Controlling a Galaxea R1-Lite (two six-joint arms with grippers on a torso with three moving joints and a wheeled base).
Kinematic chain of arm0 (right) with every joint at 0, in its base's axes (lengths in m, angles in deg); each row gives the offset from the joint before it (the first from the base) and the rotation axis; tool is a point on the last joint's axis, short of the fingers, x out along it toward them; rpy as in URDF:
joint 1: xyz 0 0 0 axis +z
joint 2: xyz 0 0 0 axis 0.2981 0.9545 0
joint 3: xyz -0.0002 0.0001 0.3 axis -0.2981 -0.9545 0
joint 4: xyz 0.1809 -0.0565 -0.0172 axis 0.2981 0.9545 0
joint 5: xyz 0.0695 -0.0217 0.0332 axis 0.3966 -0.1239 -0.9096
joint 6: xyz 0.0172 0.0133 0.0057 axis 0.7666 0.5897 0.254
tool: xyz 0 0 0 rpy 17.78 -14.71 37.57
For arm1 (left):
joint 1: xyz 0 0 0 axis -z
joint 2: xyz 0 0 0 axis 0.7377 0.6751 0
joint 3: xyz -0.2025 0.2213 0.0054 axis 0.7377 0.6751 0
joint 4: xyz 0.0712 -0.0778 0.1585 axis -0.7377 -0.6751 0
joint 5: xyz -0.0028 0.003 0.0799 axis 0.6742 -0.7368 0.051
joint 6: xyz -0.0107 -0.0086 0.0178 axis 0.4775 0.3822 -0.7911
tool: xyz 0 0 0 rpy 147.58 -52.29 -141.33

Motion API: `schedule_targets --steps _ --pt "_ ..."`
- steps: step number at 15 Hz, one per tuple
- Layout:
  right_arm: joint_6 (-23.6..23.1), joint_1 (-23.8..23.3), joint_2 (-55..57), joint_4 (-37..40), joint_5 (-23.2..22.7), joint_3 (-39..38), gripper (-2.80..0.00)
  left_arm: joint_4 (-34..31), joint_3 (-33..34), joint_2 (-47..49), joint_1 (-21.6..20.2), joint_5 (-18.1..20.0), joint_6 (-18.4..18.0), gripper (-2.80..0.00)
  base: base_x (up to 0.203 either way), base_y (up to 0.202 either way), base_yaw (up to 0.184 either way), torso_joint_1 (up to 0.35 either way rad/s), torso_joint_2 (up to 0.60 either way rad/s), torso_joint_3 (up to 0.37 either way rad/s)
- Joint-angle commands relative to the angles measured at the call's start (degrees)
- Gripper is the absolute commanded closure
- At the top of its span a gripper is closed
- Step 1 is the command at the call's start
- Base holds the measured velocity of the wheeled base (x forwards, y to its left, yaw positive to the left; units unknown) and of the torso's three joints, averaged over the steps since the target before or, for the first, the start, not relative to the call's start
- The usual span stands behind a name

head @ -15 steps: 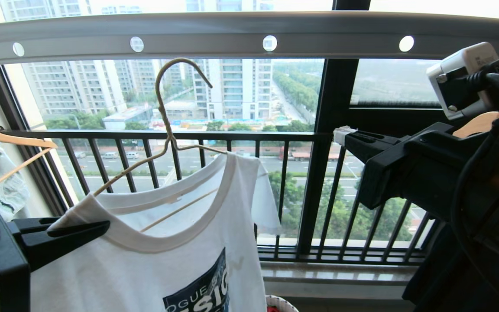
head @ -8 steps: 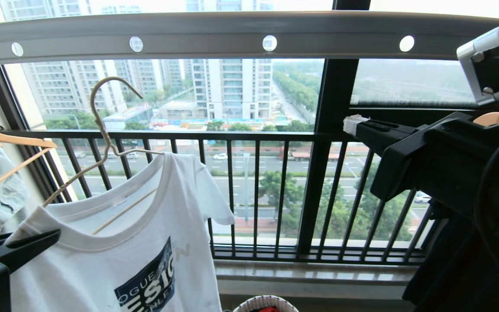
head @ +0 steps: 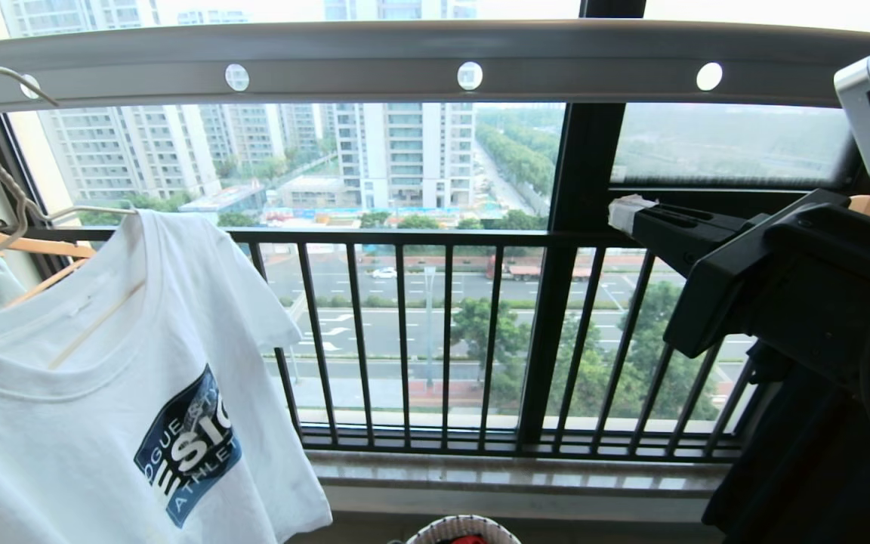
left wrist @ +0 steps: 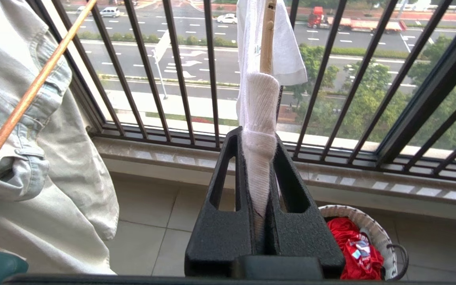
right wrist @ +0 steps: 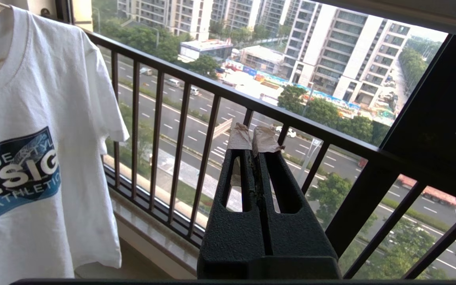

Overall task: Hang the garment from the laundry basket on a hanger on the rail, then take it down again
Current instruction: Hang the clothes rack on the clothesline

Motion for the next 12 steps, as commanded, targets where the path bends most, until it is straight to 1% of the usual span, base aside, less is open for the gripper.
schedule_targets --steps 1,4,6,10,11,12 --pt "-0.08 0.02 0.20 0.10 0.10 -0.13 0.00 1.24 -0.17 1.66 -4.38 -0.86 0.29 0.00 0.000 0.000 0.000 0.000 0.00 0.000" --pt "-0.06 0.05 0.13 0.44 0.02 -0.46 0.00 3.68 -0.33 2.60 -9.82 -3.21 0.33 0.00 0.000 0.000 0.000 0.000 0.00 0.000" --pt "-0.08 0.08 0.11 0.44 0.02 -0.48 0.00 3.96 -0.32 3.07 -11.27 -4.20 0.42 0.00 0.000 0.000 0.000 0.000 0.00 0.000" --pt "-0.08 0.00 0.20 0.44 0.10 -0.48 0.00 4.56 -0.39 4.80 -11.66 -4.13 0.33 0.00 0.000 0.000 0.000 0.000 0.00 0.000" --pt "-0.08 0.00 0.24 0.49 0.10 -0.53 0.00 5.30 -0.48 5.37 -11.66 -4.00 0.26 0.00 0.000 0.000 0.000 0.000 0.00 0.000" --pt "-0.08 0.00 0.20 0.44 0.10 -0.53 0.00 7.34 -0.65 6.76 -11.66 -3.85 0.06 0.00 0.000 0.000 0.000 0.000 0.00 0.000"
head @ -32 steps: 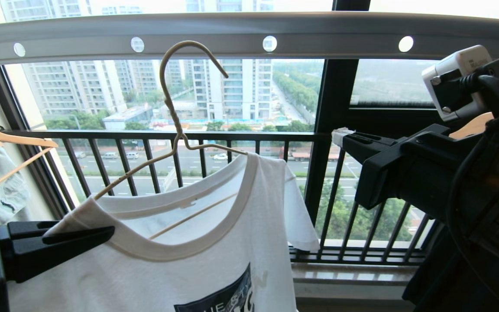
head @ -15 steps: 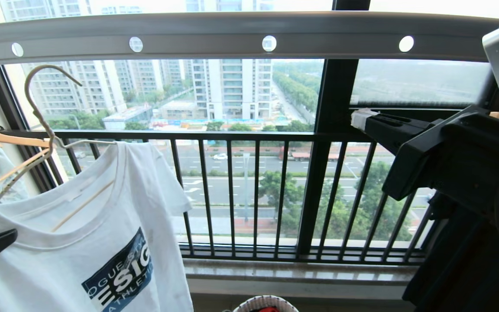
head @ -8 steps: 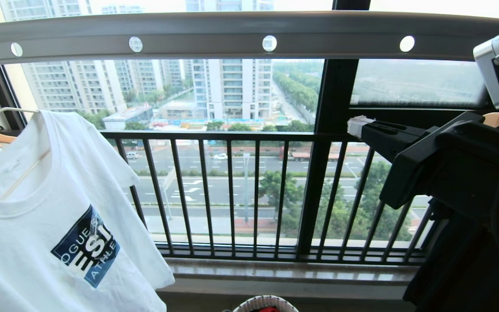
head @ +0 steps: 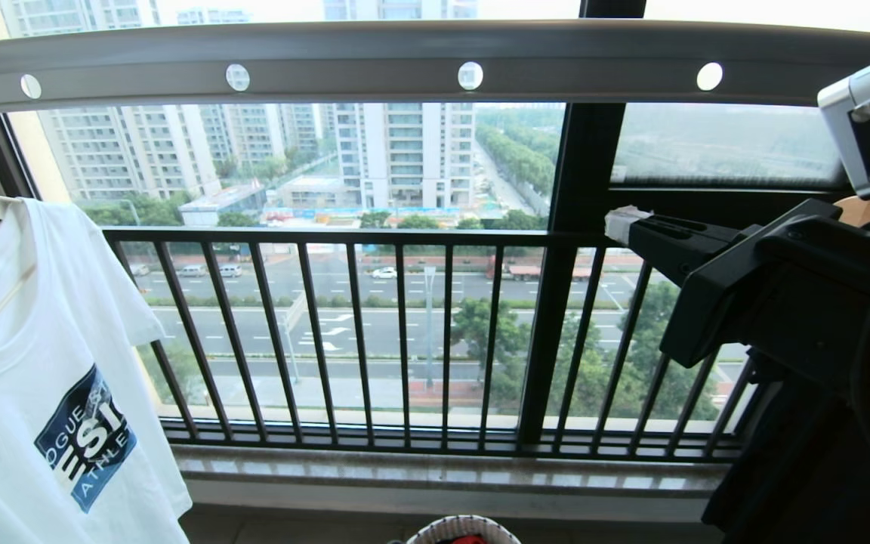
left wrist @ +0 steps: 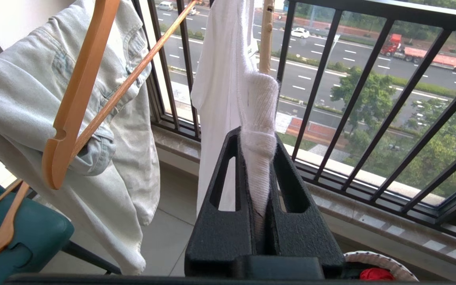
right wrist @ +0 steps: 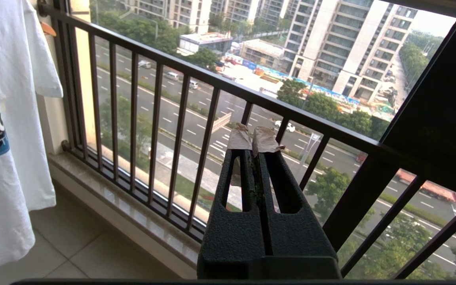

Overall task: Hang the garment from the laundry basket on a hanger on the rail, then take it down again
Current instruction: Hang the clothes rack on the clothesline

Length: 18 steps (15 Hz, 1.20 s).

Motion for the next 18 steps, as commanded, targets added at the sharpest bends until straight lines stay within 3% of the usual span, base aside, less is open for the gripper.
schedule_targets --steps 1,18 --pt "-0.08 0.01 0.05 -0.23 0.22 -0.05 0.00 3.68 -0.40 3.82 -0.02 0.03 -0.29 0.00 0.000 0.000 0.000 0.000 0.00 0.000" --pt "-0.17 0.01 0.58 -0.23 0.13 -0.49 0.00 8.23 -2.77 11.53 -0.01 0.23 -0.60 0.00 0.000 0.000 0.000 0.000 0.00 0.000"
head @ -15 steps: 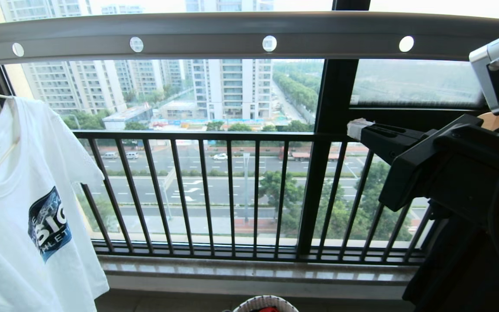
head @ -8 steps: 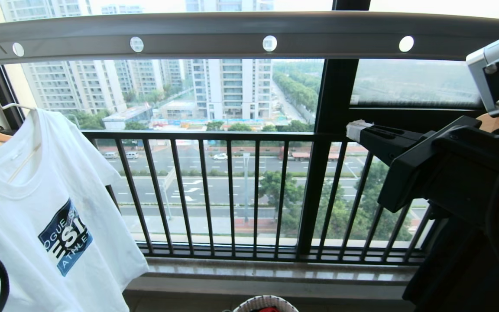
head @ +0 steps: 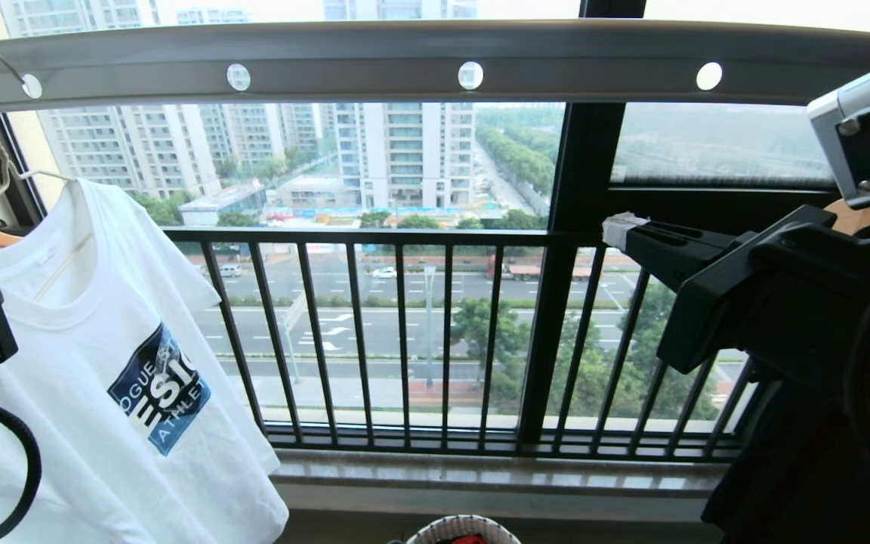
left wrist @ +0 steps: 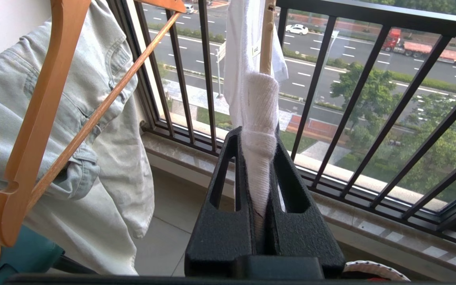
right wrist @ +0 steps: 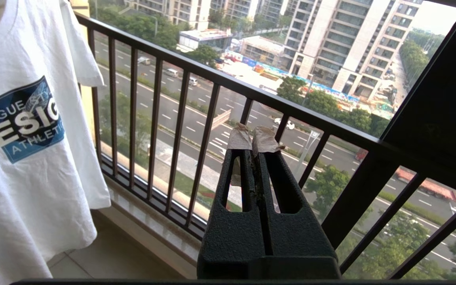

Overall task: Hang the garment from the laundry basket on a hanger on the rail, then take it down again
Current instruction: Hang the clothes rack on the clothesline

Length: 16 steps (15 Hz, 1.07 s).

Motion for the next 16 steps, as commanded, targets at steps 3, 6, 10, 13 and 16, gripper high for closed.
schedule_targets --steps 3,6,10,13,16 --pt "-0.10 0.04 0.50 -0.25 0.10 -0.06 0.00 0.13 -0.34 1.33 -0.02 -0.18 0.04 0.00 0.000 0.000 0.000 0.000 0.00 0.000" --pt "-0.26 0.04 1.39 -0.33 0.10 -0.76 0.00 0.13 -0.62 1.95 -0.02 -0.17 0.05 0.00 0.000 0.000 0.000 0.000 0.00 0.000" --pt "-0.27 0.04 1.56 -0.34 0.10 -0.76 0.00 0.22 -1.69 4.01 -0.08 -0.15 0.12 0.00 0.000 0.000 0.000 0.000 0.00 0.000" --pt "-0.27 0.04 1.75 -0.35 0.10 -0.76 0.00 0.22 -2.01 4.85 -0.11 -0.09 0.21 0.00 0.000 0.000 0.000 0.000 0.00 0.000" --pt "-0.27 0.04 1.91 -0.43 0.10 -0.85 0.00 0.22 -2.05 6.30 -0.63 -0.10 0.28 0.00 0.000 0.000 0.000 0.000 0.00 0.000"
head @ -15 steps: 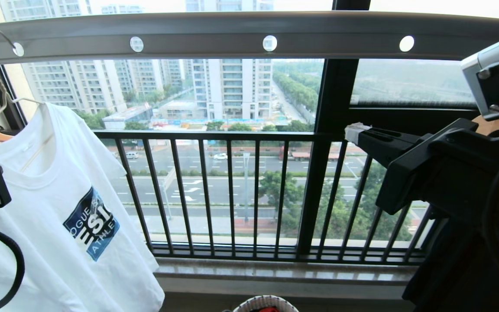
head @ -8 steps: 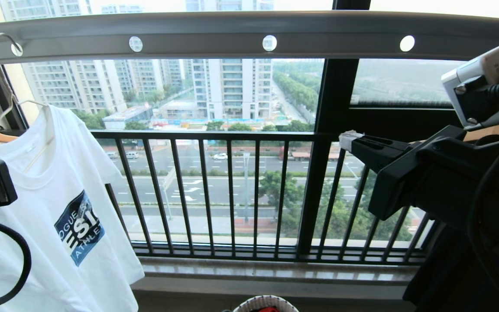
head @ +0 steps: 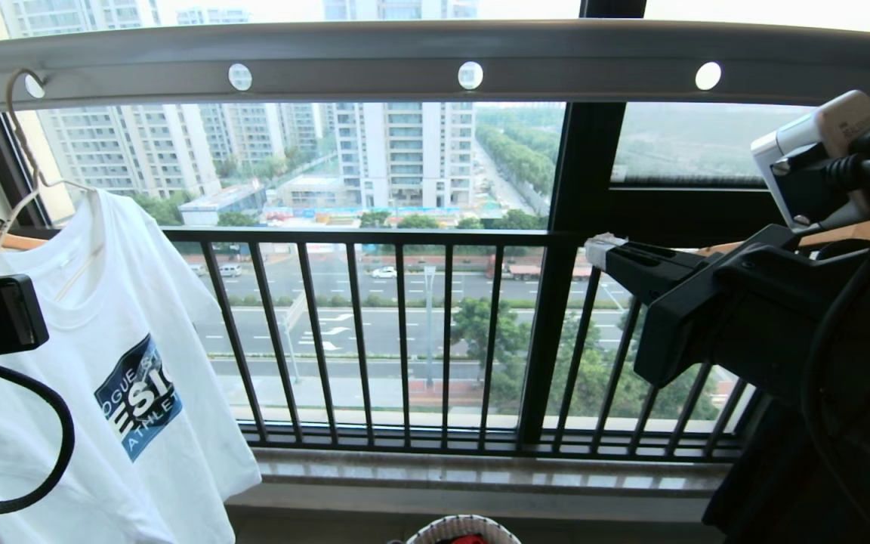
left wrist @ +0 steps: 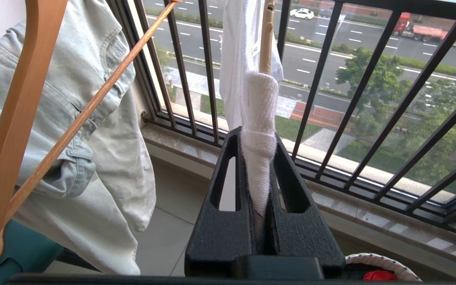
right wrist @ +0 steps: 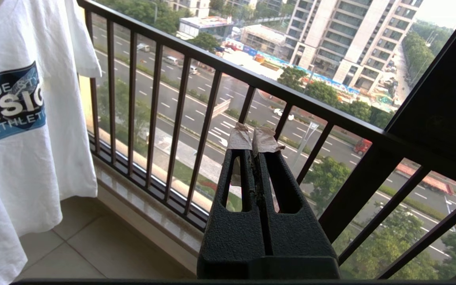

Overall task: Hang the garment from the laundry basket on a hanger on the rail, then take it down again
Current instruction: Hang the clothes rack on the clothesline

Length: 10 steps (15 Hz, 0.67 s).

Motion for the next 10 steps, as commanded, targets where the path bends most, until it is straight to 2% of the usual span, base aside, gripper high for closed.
schedule_targets --steps 1,10 --pt "-0.08 0.04 0.15 -0.26 0.10 -0.07 0.00 0.03 -0.02 1.41 -0.44 -0.12 0.14 0.00 0.000 0.000 0.000 0.000 0.00 0.000" --pt "-0.08 0.04 0.15 -0.34 0.10 0.02 0.00 -0.06 0.86 1.41 -0.70 -0.12 0.76 0.00 0.000 0.000 0.000 0.000 0.00 0.000"
